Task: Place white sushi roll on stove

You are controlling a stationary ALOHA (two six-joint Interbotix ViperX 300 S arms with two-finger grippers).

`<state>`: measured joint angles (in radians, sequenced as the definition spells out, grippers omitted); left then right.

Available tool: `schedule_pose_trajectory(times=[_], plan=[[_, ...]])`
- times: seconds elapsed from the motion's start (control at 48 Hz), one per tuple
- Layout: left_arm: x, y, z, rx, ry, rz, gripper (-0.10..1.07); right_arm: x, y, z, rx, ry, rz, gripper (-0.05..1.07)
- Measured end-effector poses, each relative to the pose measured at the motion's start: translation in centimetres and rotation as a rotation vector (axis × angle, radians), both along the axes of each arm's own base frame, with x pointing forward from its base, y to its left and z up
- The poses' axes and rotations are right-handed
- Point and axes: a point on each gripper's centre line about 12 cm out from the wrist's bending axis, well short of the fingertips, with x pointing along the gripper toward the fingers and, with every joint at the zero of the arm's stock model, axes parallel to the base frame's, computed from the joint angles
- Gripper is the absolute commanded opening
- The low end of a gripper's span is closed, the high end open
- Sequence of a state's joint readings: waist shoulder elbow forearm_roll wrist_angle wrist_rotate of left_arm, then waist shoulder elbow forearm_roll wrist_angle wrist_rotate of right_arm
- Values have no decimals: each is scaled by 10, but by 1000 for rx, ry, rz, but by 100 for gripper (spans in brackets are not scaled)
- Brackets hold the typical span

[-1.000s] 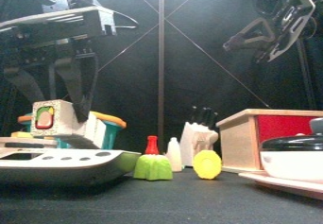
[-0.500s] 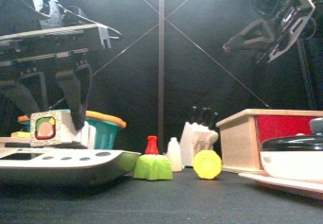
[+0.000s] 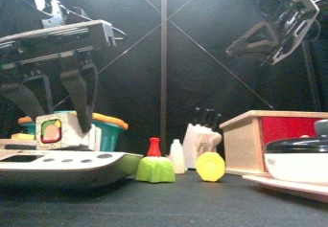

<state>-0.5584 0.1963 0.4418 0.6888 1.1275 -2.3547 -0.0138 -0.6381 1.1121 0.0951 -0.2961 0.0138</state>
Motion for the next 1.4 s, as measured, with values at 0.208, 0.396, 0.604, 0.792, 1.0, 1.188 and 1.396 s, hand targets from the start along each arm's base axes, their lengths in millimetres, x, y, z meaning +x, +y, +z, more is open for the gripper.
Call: schedule_pose_trajectory(times=[0.208, 0.396, 0.604, 0.792, 1.0, 1.188, 1.396], plan=[[-2, 2, 0, -13, -9, -10, 75, 0, 0, 0, 2, 0, 1, 2], [-4, 2, 0, -19, -12, -15, 83, 0, 0, 0, 0, 0, 2, 2], [-4, 1, -3, -37, -17, -29, 100, 0, 0, 0, 0, 0, 2, 2], [-3, 1, 0, -28, -27, -38, 103, 0, 0, 0, 0, 2, 2, 2], [-5, 12, 23, 43, -65, -40, 103, 0, 0, 0, 2, 1, 1, 2], [-16, 30, 45, 151, -91, -34, 103, 0, 0, 0, 2, 1, 0, 2], [-27, 44, 53, 184, -111, -47, 103, 0, -1, 0, 4, 0, -5, 2]])
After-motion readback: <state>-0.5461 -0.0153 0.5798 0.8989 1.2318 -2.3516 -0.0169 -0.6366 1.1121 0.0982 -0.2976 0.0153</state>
